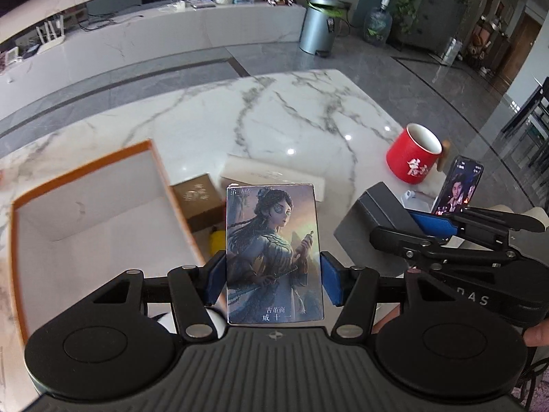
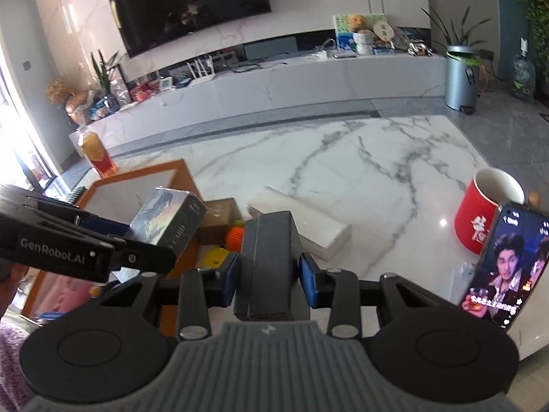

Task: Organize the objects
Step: 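Carry the grey case and illustrated book over the orange box with both grippers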

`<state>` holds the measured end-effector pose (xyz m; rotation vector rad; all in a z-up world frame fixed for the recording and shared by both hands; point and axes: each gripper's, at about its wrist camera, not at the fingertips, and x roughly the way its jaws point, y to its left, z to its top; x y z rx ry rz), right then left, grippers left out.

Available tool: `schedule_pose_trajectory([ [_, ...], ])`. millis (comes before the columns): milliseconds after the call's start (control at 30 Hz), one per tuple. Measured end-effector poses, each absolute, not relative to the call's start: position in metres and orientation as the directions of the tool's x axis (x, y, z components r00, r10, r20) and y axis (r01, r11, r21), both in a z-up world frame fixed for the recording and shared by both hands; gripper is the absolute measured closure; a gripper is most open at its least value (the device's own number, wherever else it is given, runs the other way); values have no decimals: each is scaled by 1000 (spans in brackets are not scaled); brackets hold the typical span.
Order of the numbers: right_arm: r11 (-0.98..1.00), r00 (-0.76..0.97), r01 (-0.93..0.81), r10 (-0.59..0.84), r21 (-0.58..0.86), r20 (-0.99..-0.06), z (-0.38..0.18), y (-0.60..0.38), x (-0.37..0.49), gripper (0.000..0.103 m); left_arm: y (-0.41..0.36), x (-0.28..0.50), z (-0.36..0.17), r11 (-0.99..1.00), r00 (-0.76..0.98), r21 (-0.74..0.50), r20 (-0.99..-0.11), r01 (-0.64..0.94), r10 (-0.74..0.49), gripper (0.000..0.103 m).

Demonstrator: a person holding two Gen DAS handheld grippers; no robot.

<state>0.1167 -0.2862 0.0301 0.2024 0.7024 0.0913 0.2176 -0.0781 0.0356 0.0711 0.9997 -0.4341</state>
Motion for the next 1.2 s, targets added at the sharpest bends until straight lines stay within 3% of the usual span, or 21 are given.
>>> schedule_pose_trajectory([
  [267, 973, 772, -140, 223, 182, -596, 72, -220, 123, 64, -4, 206, 52, 950, 531, -112, -807, 291, -258, 37],
  [467, 938, 723, -238, 344, 251, -600, 84, -170, 152, 64, 40, 216, 36, 970, 543, -93, -815, 225, -204, 37],
  [633, 910, 644, -204, 403, 362, -650, 62, -140, 196, 64, 60, 228, 14, 975, 546, -93, -816, 202, -191, 37],
  [900, 947, 575, -114, 310, 301, -757, 10, -108, 253, 64, 67, 252, -23, 983, 515, -12, -851, 183, -106, 37],
  [1200, 946, 517, -33, 291, 321, -805, -24, -89, 282, 64, 58, 264, -50, 978, 497, 85, -867, 189, -21, 37],
])
